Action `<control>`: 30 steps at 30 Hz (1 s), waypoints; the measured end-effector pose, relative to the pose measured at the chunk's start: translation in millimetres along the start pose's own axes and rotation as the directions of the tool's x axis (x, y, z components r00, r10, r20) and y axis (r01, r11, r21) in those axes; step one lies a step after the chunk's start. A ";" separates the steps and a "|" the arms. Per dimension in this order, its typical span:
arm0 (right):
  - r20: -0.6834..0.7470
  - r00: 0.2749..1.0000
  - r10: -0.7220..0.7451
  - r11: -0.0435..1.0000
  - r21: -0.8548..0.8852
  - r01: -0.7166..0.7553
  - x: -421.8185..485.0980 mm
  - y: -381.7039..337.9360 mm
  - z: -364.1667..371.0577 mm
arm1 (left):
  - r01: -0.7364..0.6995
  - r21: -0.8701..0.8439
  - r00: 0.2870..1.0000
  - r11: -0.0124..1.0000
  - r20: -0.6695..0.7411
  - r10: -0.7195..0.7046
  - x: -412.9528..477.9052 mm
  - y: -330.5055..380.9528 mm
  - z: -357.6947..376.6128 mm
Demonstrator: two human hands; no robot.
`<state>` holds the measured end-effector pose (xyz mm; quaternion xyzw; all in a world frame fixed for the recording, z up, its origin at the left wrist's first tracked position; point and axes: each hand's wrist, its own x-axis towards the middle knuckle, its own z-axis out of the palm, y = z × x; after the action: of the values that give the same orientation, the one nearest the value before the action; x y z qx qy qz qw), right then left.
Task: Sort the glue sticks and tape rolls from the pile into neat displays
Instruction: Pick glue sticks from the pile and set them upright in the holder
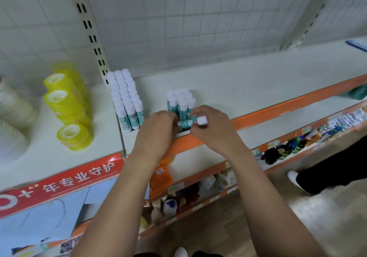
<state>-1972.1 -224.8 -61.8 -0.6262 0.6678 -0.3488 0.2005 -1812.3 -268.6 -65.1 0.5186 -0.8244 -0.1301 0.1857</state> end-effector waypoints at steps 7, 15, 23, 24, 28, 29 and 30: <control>-0.115 0.993 0.038 0.998 0.054 -0.032 10.8 6.9 -11.3 | -0.008 0.027 1.000 1.000 0.000 0.008 4.1 14.8 7.2; -0.076 0.997 -0.012 0.995 -0.101 0.004 20.7 11.7 -4.1 | 0.037 0.028 0.999 0.999 0.024 -0.037 4.9 14.3 12.3; -0.117 0.993 -0.029 0.992 -0.127 0.014 19.0 14.7 10.8 | 0.053 0.010 0.999 0.999 0.000 -0.053 6.3 12.2 16.9; -0.124 0.992 -0.032 0.992 -0.129 0.016 18.0 14.3 12.5 | 0.058 0.014 0.998 0.998 -0.002 -0.058 6.5 12.1 17.6; -0.136 0.990 -0.033 0.992 -0.122 0.016 15.3 12.6 13.7 | 0.031 0.036 1.000 0.999 -0.006 -0.030 4.7 14.0 14.2; -0.118 0.993 -0.027 0.990 -0.137 0.011 15.1 13.2 12.5 | 0.020 0.032 1.000 0.999 -0.004 -0.020 2.8 13.9 11.5; -0.089 0.996 -0.015 0.986 -0.165 0.000 14.3 14.3 11.3 | 0.015 0.026 1.000 1.000 -0.002 -0.015 0.5 13.1 8.4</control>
<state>-1976.1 -241.6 -77.2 -0.6268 0.7003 -0.3212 0.1164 -1826.7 -263.2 -67.3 0.5273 -0.8219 -0.1203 0.1787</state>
